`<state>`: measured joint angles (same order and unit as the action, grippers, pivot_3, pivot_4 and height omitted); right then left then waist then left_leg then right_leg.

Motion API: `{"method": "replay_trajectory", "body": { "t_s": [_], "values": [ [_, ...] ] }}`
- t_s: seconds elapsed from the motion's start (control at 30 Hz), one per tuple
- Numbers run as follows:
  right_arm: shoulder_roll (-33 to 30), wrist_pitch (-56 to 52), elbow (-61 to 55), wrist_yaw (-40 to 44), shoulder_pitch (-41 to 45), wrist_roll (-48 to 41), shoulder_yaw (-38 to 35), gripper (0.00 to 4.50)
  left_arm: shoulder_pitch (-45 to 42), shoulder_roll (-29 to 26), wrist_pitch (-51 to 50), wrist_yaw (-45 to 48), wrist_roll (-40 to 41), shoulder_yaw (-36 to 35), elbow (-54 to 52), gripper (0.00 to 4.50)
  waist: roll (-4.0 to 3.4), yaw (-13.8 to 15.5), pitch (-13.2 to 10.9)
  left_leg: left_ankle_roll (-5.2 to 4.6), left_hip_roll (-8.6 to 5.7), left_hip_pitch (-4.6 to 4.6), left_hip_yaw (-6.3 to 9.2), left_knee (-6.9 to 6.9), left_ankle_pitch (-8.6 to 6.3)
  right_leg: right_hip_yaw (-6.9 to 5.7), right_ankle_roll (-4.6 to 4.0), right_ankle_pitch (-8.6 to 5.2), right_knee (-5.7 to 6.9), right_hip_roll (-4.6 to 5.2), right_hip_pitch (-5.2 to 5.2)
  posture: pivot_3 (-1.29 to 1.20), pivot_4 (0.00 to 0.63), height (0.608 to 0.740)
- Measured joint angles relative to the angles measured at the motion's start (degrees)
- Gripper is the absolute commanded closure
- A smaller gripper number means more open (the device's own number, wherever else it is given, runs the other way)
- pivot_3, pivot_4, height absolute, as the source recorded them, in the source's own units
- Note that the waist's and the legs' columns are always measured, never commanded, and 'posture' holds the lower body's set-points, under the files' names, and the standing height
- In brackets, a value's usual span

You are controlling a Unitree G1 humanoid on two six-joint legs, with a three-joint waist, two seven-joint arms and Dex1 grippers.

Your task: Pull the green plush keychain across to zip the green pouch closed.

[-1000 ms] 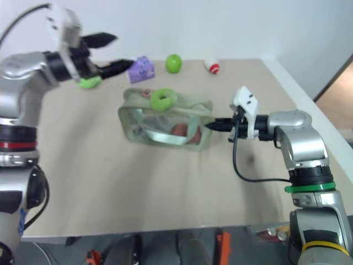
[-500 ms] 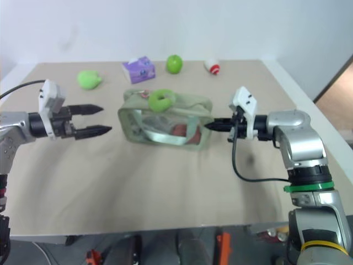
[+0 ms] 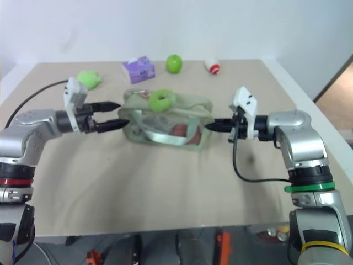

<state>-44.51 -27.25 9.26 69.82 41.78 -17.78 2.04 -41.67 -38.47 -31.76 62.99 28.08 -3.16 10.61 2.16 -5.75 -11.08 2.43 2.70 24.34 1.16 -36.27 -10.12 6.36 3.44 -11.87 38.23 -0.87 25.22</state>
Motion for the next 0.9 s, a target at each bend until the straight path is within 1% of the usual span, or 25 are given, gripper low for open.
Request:
{"method": "replay_trajectory", "body": {
  "t_s": [0.03, 0.07, 0.1, 0.2, 0.23, 0.27, 0.33, 0.67, 0.8, 0.9],
  "values": [
    [-0.12, -0.07, -0.23, -0.02, -0.1, -0.01, 0.0, 4.5, -0.02, 0.18, -0.03, 0.09, 0.16, 0.0, 0.0, 1.36, 0.0, 0.04, 0.0, 0.0, 0.0, 0.01, 0.01, 0.0, 0.0, -0.01, 0.01, 0.0, 0.0, 0.0, 0.0, 0.0, 0.15, 0.74],
    [-0.16, -0.11, -0.32, -0.03, -0.17, -0.04, 0.0, 4.5, -0.03, 0.27, -0.11, 0.2, 0.45, -0.01, 0.0, 1.81, 0.0, 0.04, 0.0, 0.0, 0.0, 0.01, 0.0, 0.0, 0.0, 0.0, 0.01, 0.0, 0.0, 0.0, -0.01, 0.0, 0.15, 0.74],
    [-0.18, -0.17, -0.44, -0.05, -0.28, -0.07, -0.01, 4.5, -0.03, 0.39, -0.5, 0.41, 1.03, -0.01, -0.02, 2.07, 0.0, 0.04, 0.0, 0.0, 0.0, 0.01, -0.01, 0.0, 0.0, 0.01, 0.02, 0.01, 0.0, 0.01, -0.01, 0.0, 0.15, 0.74],
    [-0.24, -0.33, -0.62, -0.09, -0.36, -0.09, -0.01, 4.5, -0.02, 0.42, -1.03, 0.44, 1.51, -0.05, -0.07, 3.13, 0.0, 0.03, 0.0, 0.0, 0.0, 0.01, 0.0, 0.0, 0.0, 0.0, 0.02, 0.01, 0.0, 0.01, 0.0, 0.0, 0.15, 0.74],
    [-0.27, -0.34, -0.62, -0.09, -0.38, -0.09, -0.01, 4.5, -0.01, 0.42, -1.16, 0.39, 1.64, -0.11, -0.08, 3.38, 0.0, 0.03, 0.0, 0.0, 0.0, 0.01, 0.01, 0.0, 0.0, 0.0, 0.02, 0.01, 0.0, 0.01, 0.0, 0.0, 0.15, 0.74],
    [-0.29, -0.34, -0.61, -0.09, -0.38, -0.08, -0.01, 4.5, 0.0, 0.42, -1.25, 0.27, 1.78, -0.13, -0.12, 3.78, 0.0, 0.03, 0.0, 0.0, 0.0, 0.01, 0.0, 0.0, 0.0, 0.0, 0.02, 0.01, 0.0, 0.01, -0.01, 0.0, 0.15, 0.74],
    [-0.3, -0.34, -0.61, -0.09, -0.37, -0.08, -0.01, 4.5, 0.02, 0.43, -1.6, -0.05, 1.89, -0.13, -0.46, 4.45, 0.0, 0.03, 0.0, 0.0, -0.01, 0.01, 0.0, -0.01, 0.0, 0.0, 0.03, 0.01, 0.0, 0.01, -0.01, 0.0, 0.15, 0.74],
    [-0.25, -0.3, -0.45, -0.09, -0.29, -0.02, -0.01, 4.5, 1.38, 0.27, -6.44, -3.25, 3.92, -1.98, -6.06, 4.45, 0.0, 0.0, 0.0, 0.0, 0.0, 0.01, 0.01, 0.0, 0.0, 0.0, 0.03, 0.01, 0.0, 0.01, 0.0, 0.0, 0.15, 0.74],
    [-0.15, -0.2, -0.3, -0.21, -0.21, -0.05, -0.01, 4.5, 2.0, 0.15, -10.52, -5.68, 6.26, -3.9, -10.44, 4.45, 0.0, 0.0, 0.0, 0.0, 0.0, 0.01, 0.0, 0.0, 0.0, 0.01, 0.03, 0.01, 0.0, 0.01, 0.0, 0.0, 0.15, 0.74],
    [-0.13, -0.19, -0.18, -0.28, -0.21, -0.18, -0.02, 4.5, 3.54, -0.53, -11.49, -6.31, 6.8, -4.04, -12.75, 4.45, 0.0, 0.0, 0.0, 0.0, 0.0, 0.0, 0.0, 0.01, 0.0, 0.0, 0.02, 0.01, 0.0, 0.01, 0.0, 0.0, 0.15, 0.74]
  ]
}}
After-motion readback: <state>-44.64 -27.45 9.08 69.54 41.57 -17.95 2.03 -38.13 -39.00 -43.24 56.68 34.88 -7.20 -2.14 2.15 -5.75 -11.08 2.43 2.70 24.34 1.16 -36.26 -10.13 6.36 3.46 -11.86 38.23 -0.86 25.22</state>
